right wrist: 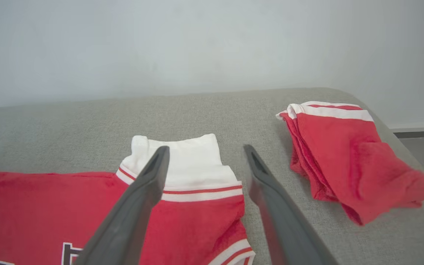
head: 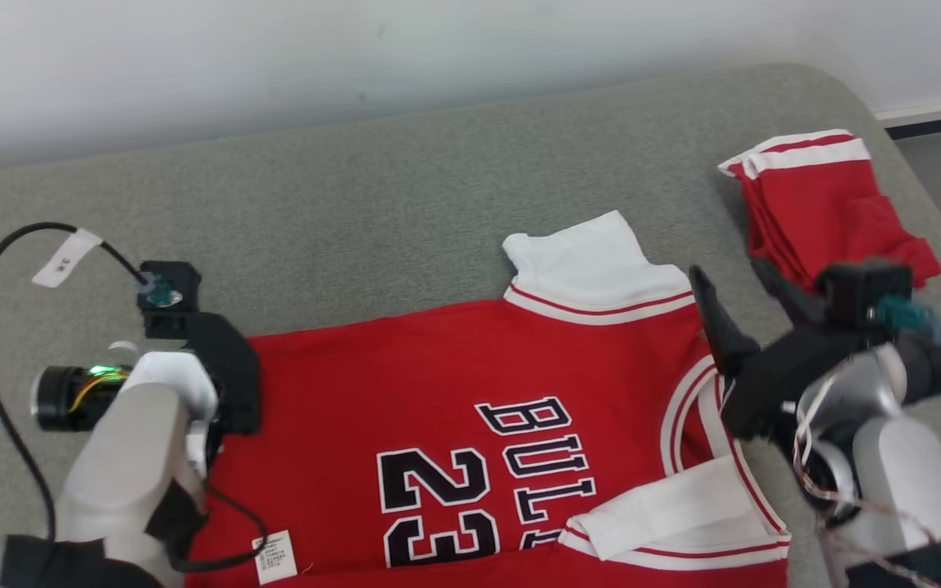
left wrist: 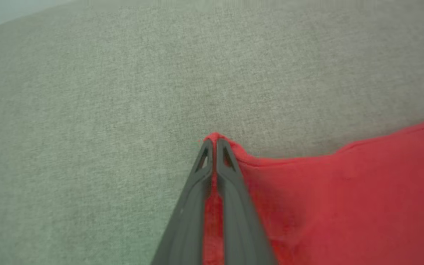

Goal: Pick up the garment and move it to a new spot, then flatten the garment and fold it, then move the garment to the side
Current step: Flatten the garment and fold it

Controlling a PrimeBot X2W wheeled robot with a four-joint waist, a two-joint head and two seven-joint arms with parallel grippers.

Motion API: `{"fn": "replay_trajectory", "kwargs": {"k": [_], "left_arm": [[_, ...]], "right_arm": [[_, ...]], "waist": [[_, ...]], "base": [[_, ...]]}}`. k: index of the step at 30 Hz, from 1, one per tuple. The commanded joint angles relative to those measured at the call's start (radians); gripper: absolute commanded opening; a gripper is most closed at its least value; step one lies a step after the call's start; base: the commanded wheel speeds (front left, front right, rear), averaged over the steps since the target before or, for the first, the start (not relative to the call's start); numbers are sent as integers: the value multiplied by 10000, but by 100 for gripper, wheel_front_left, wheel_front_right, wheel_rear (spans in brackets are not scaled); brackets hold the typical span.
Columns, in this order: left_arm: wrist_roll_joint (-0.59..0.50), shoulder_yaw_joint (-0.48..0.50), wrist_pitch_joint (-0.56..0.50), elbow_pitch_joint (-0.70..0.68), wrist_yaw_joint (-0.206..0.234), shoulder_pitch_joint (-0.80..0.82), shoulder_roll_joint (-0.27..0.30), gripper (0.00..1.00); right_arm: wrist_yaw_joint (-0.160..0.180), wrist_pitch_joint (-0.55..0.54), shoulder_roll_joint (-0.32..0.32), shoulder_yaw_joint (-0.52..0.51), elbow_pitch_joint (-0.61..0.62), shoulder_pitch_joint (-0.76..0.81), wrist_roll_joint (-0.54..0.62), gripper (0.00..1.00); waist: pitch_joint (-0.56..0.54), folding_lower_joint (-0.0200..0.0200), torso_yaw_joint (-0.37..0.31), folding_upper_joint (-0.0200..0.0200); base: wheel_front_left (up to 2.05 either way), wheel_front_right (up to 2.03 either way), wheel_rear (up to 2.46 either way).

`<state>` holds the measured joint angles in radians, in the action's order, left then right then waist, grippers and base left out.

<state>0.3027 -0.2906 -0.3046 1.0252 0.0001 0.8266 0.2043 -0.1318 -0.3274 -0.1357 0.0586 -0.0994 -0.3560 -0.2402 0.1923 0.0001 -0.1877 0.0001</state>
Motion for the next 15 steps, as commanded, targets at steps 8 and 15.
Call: {"fn": "replay_trajectory", "kwargs": {"k": [8, 15], "left_arm": [[7, -248, 1370, -770, 318, 150, -942, 0], [142, -470, 1583, -836, 571, 294, -1327, 0]], "right_arm": [[24, -1668, -934, 45, -2444, -2696, -26, 100], [24, -2314, -1456, -120, -4714, -4434, 569, 100]], "waist": [[688, -1, 1265, -1], [1305, -1, 2083, -1]], "base": [[0, 0, 0], [0, 0, 0]]}}
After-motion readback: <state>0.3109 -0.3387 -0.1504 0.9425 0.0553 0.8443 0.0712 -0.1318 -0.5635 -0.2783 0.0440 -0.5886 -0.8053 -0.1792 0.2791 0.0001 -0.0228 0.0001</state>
